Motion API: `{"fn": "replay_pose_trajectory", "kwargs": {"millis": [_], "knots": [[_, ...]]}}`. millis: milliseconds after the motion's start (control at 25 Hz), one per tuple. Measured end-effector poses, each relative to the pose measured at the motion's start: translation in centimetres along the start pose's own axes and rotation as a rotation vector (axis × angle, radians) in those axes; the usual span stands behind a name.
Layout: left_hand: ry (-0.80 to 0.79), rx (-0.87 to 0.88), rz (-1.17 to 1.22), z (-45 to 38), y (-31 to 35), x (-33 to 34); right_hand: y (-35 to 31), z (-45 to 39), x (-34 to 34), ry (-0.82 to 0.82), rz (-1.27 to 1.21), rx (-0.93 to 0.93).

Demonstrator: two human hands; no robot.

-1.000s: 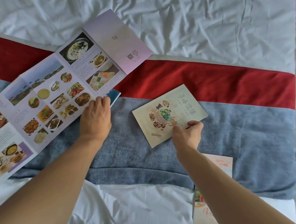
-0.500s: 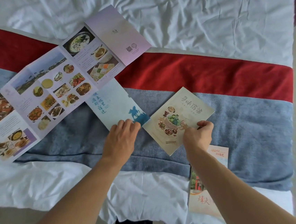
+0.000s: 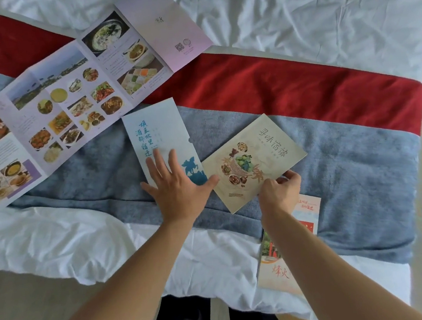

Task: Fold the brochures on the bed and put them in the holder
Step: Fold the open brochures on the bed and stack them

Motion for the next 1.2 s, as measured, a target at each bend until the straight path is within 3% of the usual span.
{"fn": "replay_pose_trajectory", "kwargs": {"millis": [200, 440, 640, 880, 1200], "knots": [[0.030, -0.098, 0.029, -1.5, -0.1, 1.4, -0.3, -0.6, -0.4, -0.049, -0.039, -0.024], [0.084, 0.221, 0.057, 0.2, 0.6, 0.9, -0.9, -2.2, -2.7, 0.038, -0.115, 0.041], [0.126, 0.232, 0.096, 0.6, 0.6, 1.0, -0.9, -3.6, -5.3, 0.121, -0.218, 0.149], [0.145, 0.276, 0.145, 1.0, 1.6, 1.1, -0.5, -2.9, -4.4, -0.011, -0.196, 0.152], [0.102, 0.363, 0.058, 0.9, 1.7, 0.8, 0.1, -2.8, -4.2, -0.067, -0.124, 0.150]]}}
Point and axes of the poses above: each hand's wrist, its own z-axis away from the middle knuckle, its own x-axis out of the palm, y = z × x, the point moved 4 cm from there along -z, towards the middle knuckle, and after that the axes turned 15 degrees about z, right-handed, at the moved point
